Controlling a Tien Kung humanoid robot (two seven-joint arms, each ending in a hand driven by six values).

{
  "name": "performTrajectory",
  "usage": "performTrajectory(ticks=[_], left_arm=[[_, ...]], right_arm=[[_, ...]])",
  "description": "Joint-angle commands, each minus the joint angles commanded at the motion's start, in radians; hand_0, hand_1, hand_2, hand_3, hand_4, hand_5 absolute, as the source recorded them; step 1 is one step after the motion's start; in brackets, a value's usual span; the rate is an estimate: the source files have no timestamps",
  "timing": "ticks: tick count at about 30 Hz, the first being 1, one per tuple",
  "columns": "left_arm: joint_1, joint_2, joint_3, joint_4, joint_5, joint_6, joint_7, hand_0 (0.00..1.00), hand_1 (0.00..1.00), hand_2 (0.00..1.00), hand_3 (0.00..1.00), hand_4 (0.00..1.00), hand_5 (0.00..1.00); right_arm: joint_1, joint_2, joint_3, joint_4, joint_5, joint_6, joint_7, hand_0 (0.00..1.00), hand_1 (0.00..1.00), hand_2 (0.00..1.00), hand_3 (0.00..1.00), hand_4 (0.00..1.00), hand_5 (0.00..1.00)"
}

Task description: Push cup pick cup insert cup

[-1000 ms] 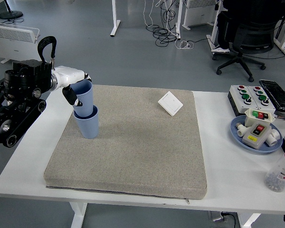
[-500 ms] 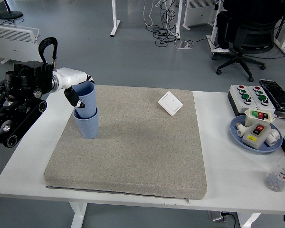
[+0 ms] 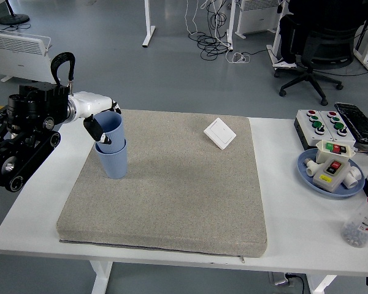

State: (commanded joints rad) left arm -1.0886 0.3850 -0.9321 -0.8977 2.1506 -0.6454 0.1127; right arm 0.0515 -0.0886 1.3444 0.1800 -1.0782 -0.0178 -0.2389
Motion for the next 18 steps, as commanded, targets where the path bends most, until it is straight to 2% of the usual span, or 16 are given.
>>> performTrajectory(ticks=[2, 3, 8, 9, 12, 14, 15, 18], left_arm=[[0.002, -0.001, -0.001, 0.002, -0.006, 0.000, 0.002, 0.752, 0.821, 0.897, 0.806, 0.978, 0.402], [0.002, -0.001, -0.002, 0.003, -0.010, 0.000, 0.003, 0.918, 0.956, 0.998, 0.971, 0.998, 0.483], [0.007, 0.000, -0.009, 0.004, -0.022, 0.000, 0.005, 0.918, 0.956, 0.998, 0.971, 0.998, 0.483], [0.009, 0.001, -0.014, 0.005, -0.023, 0.000, 0.000, 0.953, 0.978, 0.998, 0.998, 0.998, 0.547], [0.016, 0.002, -0.031, 0.011, -0.054, 0.009, -0.009, 0.953, 0.978, 0.998, 0.998, 0.998, 0.547], [0.024, 0.001, -0.048, 0.021, -0.113, 0.079, -0.019, 0.953, 0.978, 0.998, 0.998, 0.998, 0.547], [0.032, 0.000, -0.064, 0.029, -0.141, 0.112, -0.022, 0.904, 0.916, 0.998, 0.945, 0.880, 0.872], [0.059, -0.005, -0.127, 0.051, -0.266, 0.238, -0.038, 0.904, 0.916, 0.998, 0.945, 0.880, 0.872]], right_arm=[[0.000, 0.000, 0.000, 0.000, -0.001, 0.000, 0.000, 0.694, 0.597, 0.601, 0.545, 0.108, 0.430], [0.000, 0.000, 0.001, 0.000, -0.001, 0.000, 0.000, 0.694, 0.597, 0.599, 0.545, 0.108, 0.433], [0.001, 0.000, 0.000, 0.000, -0.001, 0.000, 0.000, 0.694, 0.597, 0.599, 0.545, 0.108, 0.433], [0.002, 0.000, 0.001, 0.000, -0.001, 0.000, 0.000, 0.694, 0.597, 0.599, 0.545, 0.108, 0.432], [0.002, 0.000, 0.002, 0.000, -0.002, 0.000, 0.001, 0.694, 0.597, 0.599, 0.545, 0.108, 0.432], [0.002, 0.000, 0.002, 0.000, -0.001, 0.000, 0.001, 0.694, 0.597, 0.599, 0.545, 0.108, 0.432], [0.003, 0.000, 0.003, 0.000, -0.002, 0.000, 0.001, 0.694, 0.597, 0.599, 0.545, 0.109, 0.432], [0.003, 0.001, 0.004, 0.000, -0.005, 0.000, 0.001, 0.694, 0.597, 0.599, 0.545, 0.109, 0.432]])
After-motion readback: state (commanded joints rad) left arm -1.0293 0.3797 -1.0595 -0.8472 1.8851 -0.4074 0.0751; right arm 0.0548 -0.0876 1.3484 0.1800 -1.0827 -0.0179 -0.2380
